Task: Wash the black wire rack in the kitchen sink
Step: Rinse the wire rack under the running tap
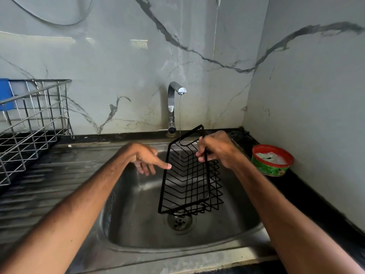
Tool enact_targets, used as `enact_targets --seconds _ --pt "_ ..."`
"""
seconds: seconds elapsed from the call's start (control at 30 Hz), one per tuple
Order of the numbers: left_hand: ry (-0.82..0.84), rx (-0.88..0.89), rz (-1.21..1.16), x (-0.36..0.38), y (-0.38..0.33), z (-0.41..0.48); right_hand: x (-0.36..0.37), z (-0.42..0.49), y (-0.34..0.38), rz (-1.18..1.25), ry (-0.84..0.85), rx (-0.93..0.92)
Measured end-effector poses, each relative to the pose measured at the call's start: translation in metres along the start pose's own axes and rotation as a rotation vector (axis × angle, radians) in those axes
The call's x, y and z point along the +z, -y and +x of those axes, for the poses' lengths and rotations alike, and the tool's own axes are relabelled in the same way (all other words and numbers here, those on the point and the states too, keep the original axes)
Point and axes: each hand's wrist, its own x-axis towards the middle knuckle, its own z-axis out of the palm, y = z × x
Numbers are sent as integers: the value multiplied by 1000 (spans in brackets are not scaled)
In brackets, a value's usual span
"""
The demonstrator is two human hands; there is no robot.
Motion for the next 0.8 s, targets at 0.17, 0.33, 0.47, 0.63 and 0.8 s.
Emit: enact_targets --seconds 0.17,0.33,0.47,0.63,0.8 --pt "104 20 -290 11 -3 7 -16 3 3 274 -13 -9" --pt "200 92 -711 25 -7 21 -19 6 -2 342 -76 12" --pt "217 102 -785 31 -9 29 -22 10 -6 358 -87 47" --pt "129 69 -826 23 -1 35 -24 15 -13 399 -44 55" --pt "107 95 -772 12 4 30 -29 20 -21 158 -65 100"
